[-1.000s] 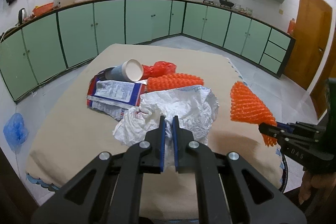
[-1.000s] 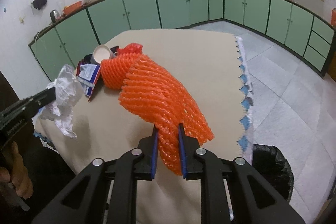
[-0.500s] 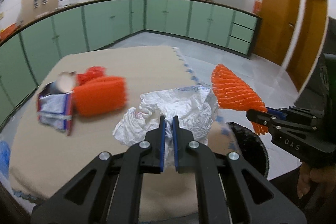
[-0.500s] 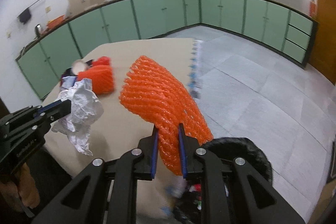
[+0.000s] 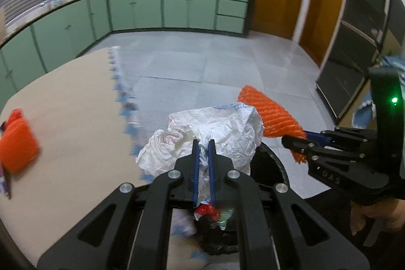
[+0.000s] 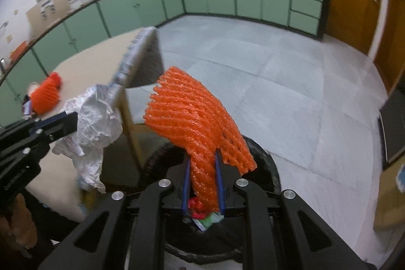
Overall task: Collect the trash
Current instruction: 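Carry the tissue and foam net over the bin and release them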
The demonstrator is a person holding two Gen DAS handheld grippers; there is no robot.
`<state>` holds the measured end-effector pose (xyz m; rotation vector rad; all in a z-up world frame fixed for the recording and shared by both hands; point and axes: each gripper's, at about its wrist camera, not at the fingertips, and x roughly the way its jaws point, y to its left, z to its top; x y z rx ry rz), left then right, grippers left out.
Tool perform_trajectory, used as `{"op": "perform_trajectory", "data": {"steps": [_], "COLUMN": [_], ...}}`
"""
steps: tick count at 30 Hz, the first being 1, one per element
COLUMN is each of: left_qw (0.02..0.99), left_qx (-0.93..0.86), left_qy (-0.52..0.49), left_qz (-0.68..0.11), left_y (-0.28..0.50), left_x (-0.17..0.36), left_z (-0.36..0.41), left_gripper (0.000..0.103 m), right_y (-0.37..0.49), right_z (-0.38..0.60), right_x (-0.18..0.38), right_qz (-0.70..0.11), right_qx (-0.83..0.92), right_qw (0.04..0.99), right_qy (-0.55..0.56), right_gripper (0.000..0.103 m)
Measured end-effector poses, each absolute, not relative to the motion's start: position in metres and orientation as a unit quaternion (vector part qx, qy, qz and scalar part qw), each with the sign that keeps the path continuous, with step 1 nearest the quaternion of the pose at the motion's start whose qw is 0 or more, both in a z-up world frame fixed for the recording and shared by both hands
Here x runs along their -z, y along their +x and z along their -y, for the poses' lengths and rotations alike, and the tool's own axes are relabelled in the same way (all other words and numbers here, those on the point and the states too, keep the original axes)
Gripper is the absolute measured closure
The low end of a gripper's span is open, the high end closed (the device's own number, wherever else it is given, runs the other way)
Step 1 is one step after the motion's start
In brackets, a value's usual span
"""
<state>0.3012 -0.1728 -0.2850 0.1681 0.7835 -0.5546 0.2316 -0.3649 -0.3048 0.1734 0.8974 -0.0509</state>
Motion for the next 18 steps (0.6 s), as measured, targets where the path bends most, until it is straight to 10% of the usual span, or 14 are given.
{"op": "perform_trajectory", "data": {"steps": [11, 18], "left_qw": [0.850, 0.852], "left_qx": [0.282, 0.264], "left_qy": [0.117, 0.116], "left_qz": [-0.430, -0.437], "left_y": [0.321, 0.329], "left_x": [0.352, 0.360], "left_z": [0.230, 0.227], "left_gripper": [0.097, 0.072], "right_y": [0.235, 0.235], "right_z": [0.400, 0.411], "right_x": [0.356, 0.365], "right_qz": [-0.475, -0.485], "right_qx": [0.037, 0.039], "right_qw": [0.871, 0.863], "right_qy": [0.116, 0.136], "right_gripper": [0.085, 0.069]}}
